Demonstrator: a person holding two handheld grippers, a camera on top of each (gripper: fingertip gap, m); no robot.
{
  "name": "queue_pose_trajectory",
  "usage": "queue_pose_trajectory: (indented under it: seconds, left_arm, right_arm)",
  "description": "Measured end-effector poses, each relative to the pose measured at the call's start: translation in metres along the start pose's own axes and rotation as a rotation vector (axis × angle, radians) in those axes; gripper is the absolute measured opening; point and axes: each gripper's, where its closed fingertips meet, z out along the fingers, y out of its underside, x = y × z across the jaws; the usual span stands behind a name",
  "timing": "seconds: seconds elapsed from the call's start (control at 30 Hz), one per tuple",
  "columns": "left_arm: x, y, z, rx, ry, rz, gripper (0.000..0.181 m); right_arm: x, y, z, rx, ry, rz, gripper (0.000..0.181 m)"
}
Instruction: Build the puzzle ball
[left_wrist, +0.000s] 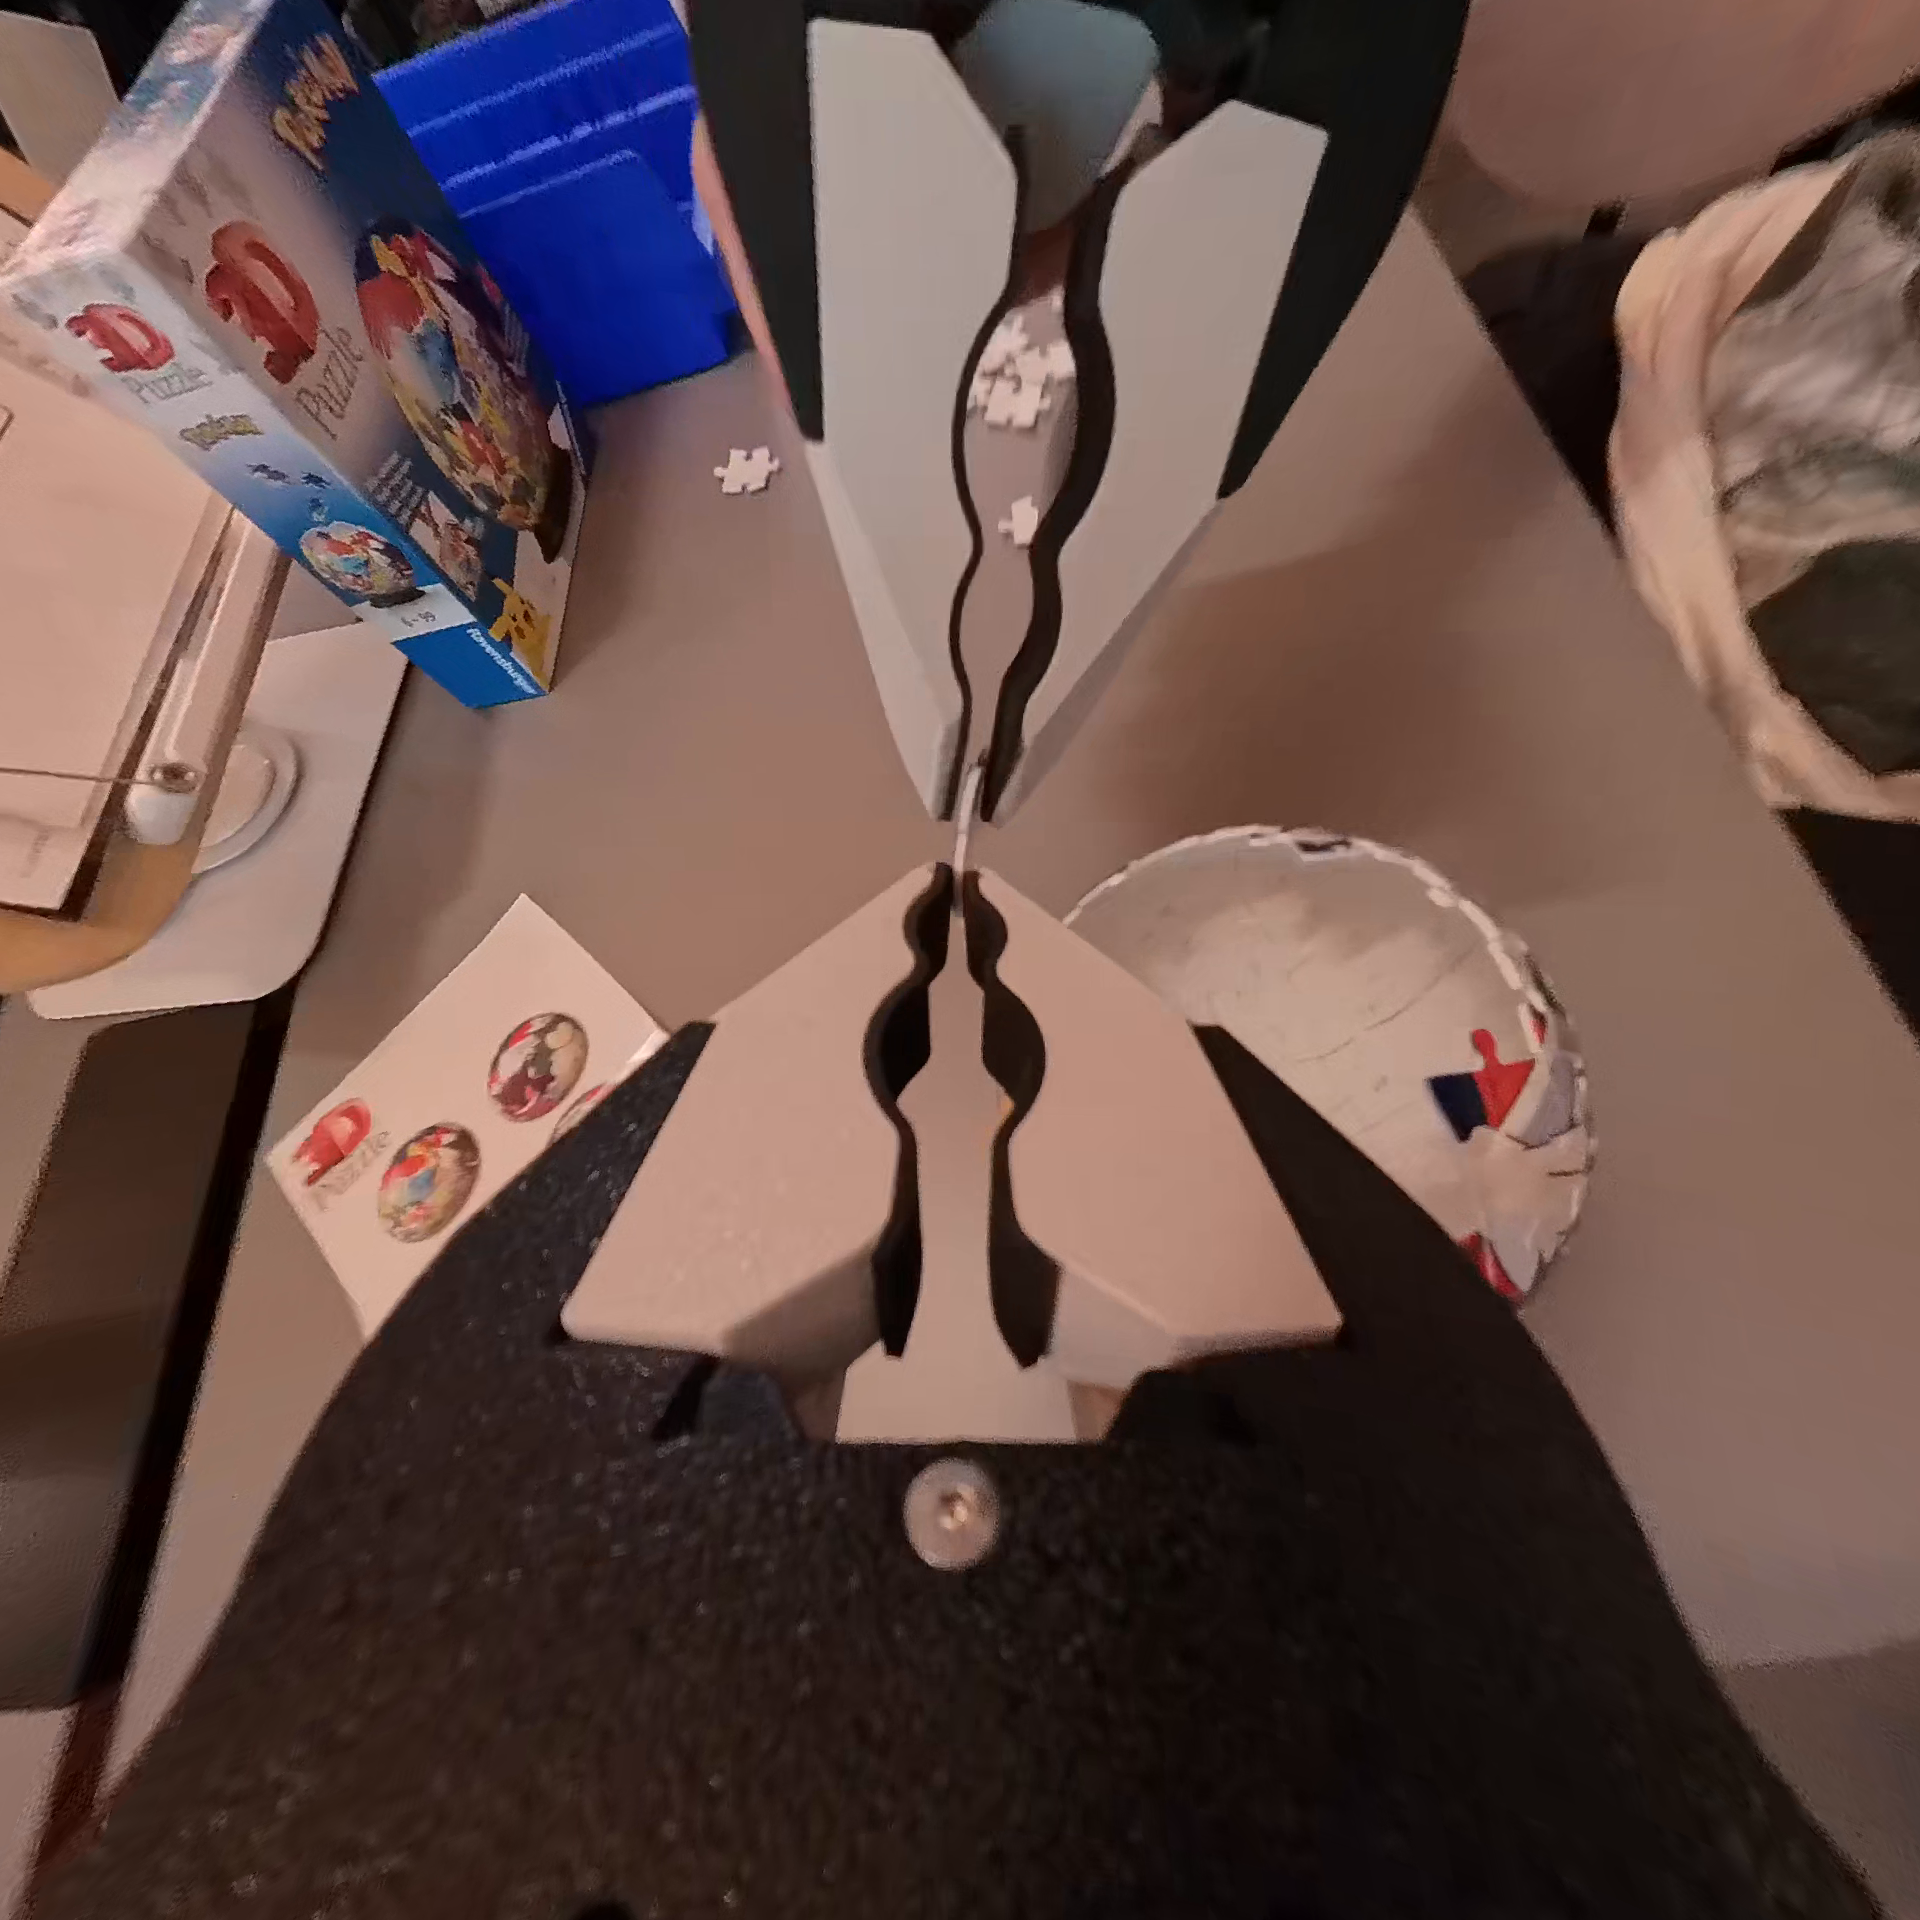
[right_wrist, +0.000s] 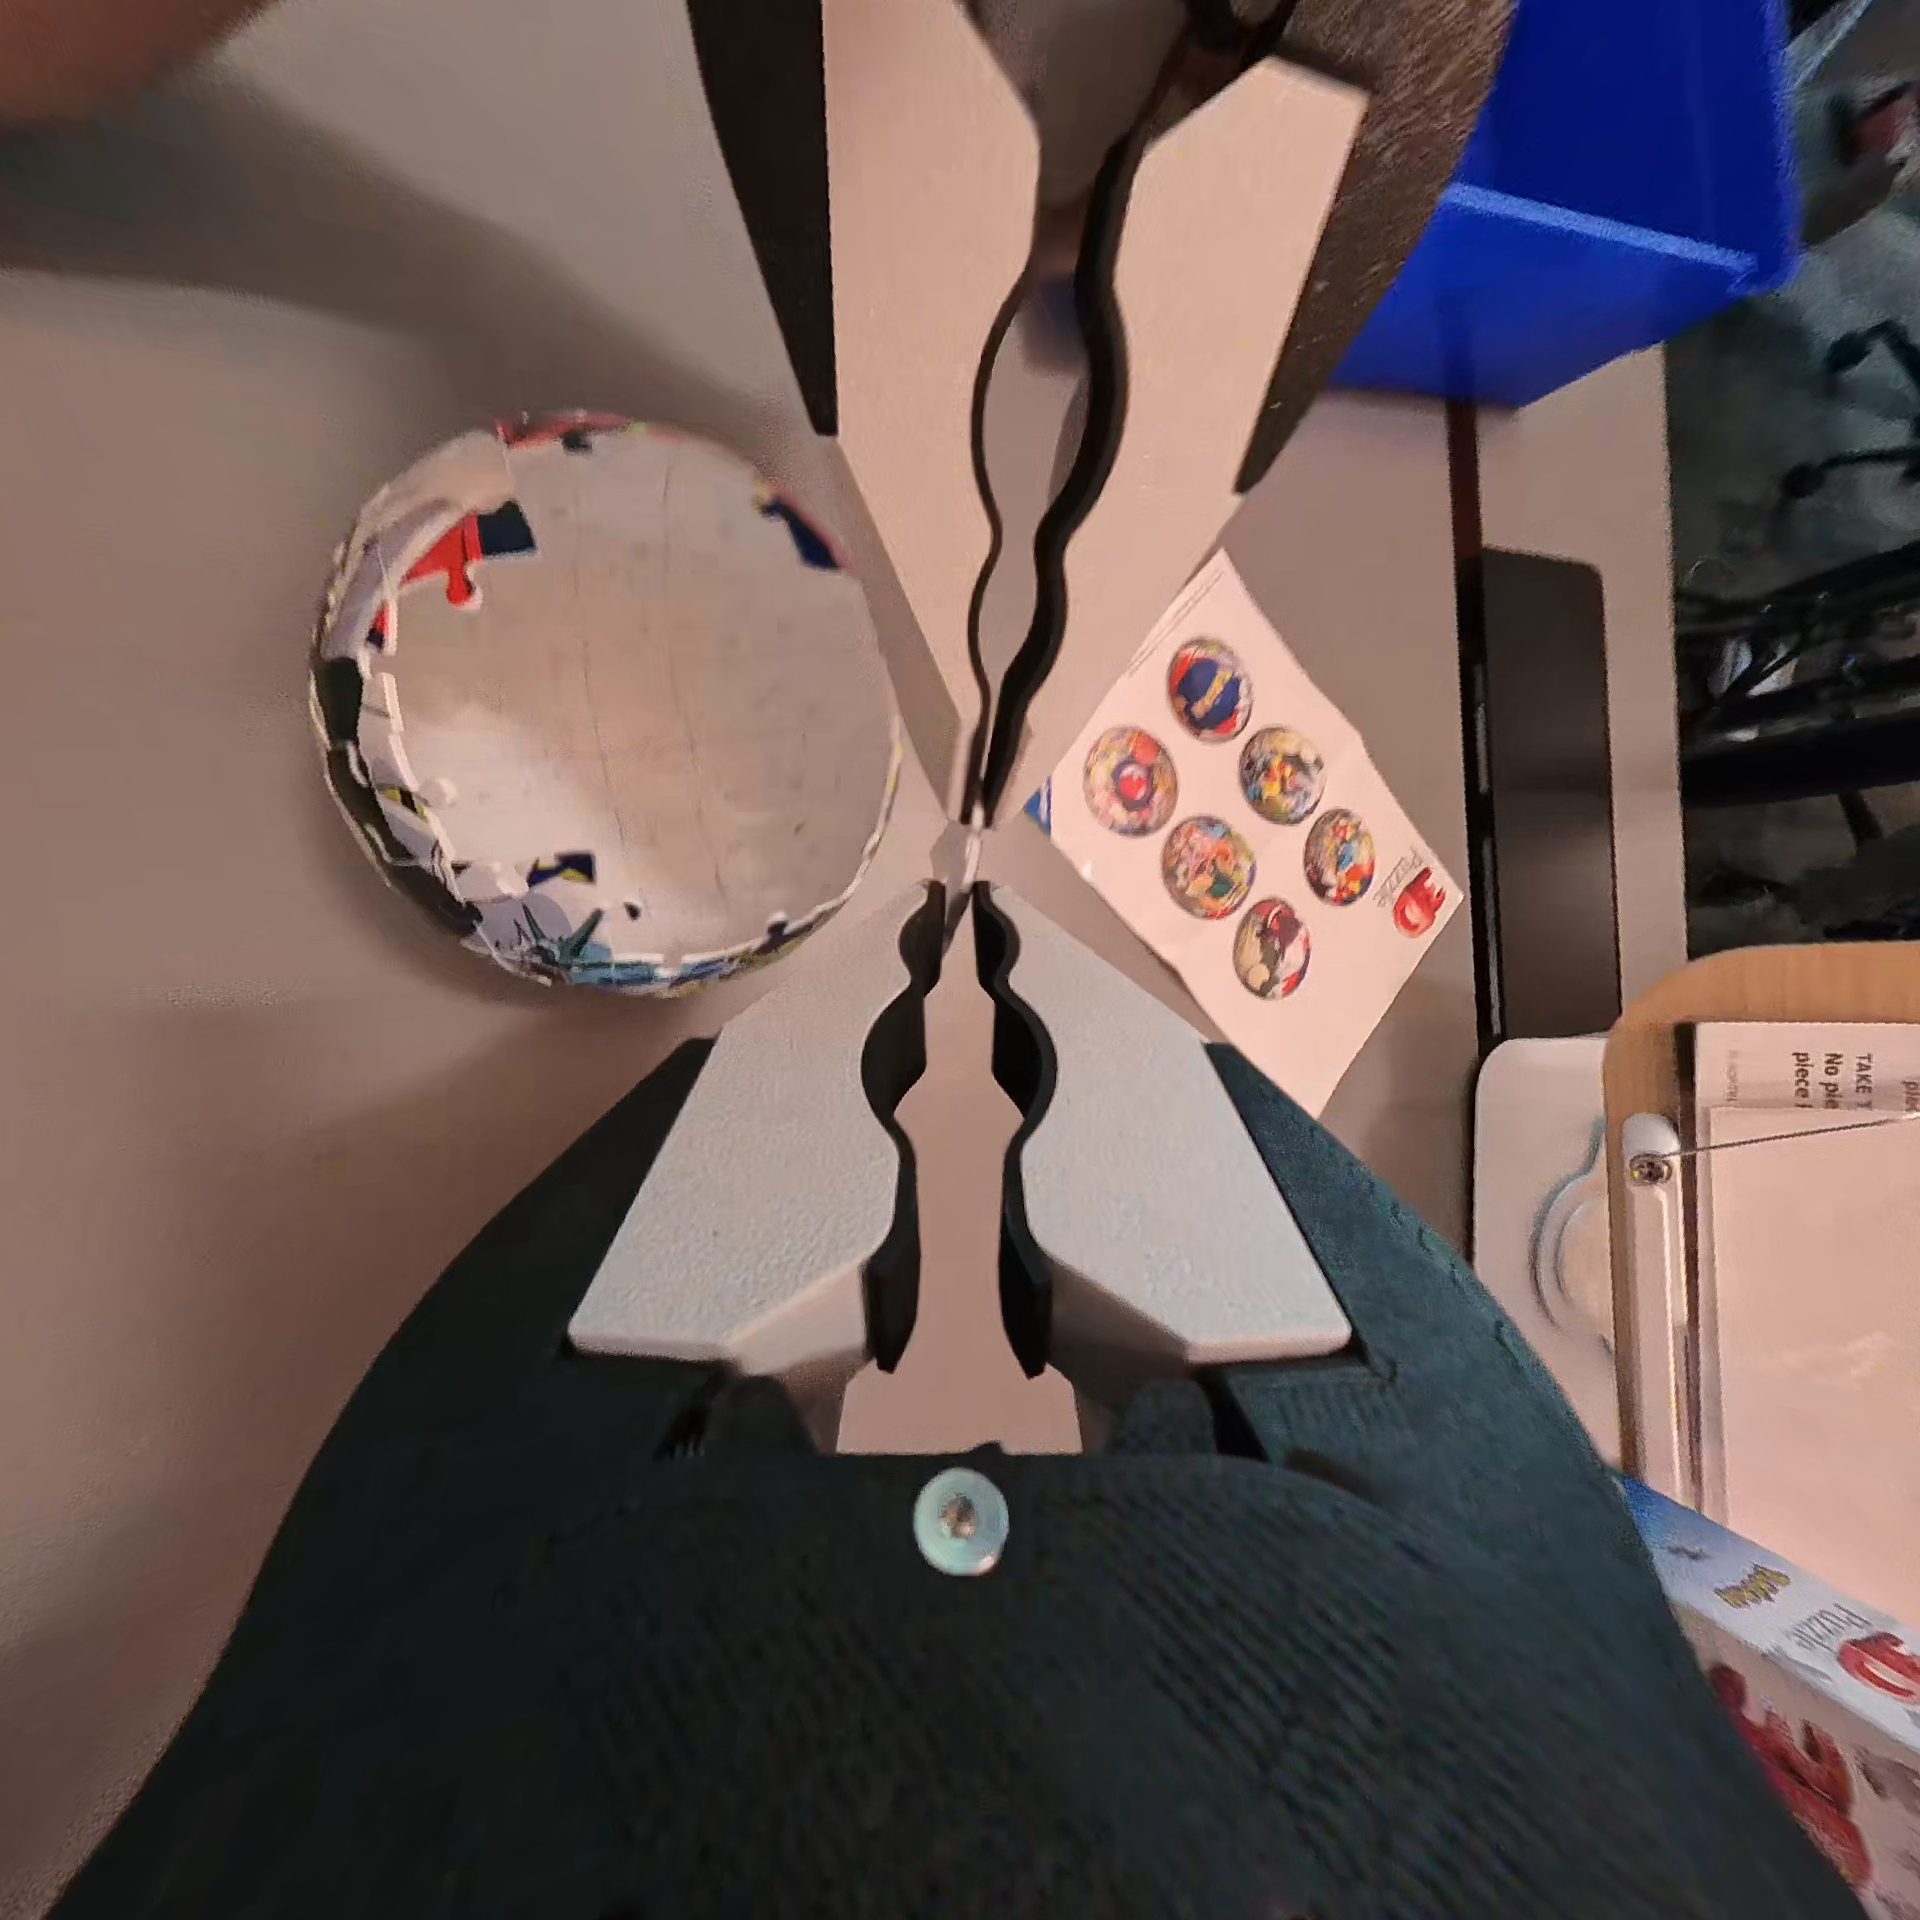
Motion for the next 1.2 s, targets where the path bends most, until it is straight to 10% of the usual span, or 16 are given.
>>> queue_pose_trajectory:
  seconds: [0.03, 0.5, 0.8, 1.2]
  left_arm:
    - [-0.002, -0.002, -0.003, 0.033, 0.010, -0.035, 0.000]
    - [-0.011, -0.033, -0.028, 0.336, 0.047, -0.158, 0.000]
    - [0.000, -0.015, -0.007, 0.094, 0.006, -0.045, 0.014]
    - [0.008, -0.017, -0.005, 0.066, 0.035, -0.043, 0.011]
  right_arm:
    - [0.003, -0.003, -0.002, 0.039, 0.016, 0.017, 0.006]
    - [0.018, -0.032, -0.018, 0.474, -0.023, 0.368, 0.002]
    - [0.001, 0.010, -0.003, 0.006, -0.093, 0.136, 0.001]
    - [-0.003, 0.004, 0.002, 0.004, -0.091, 0.135, 0.001]
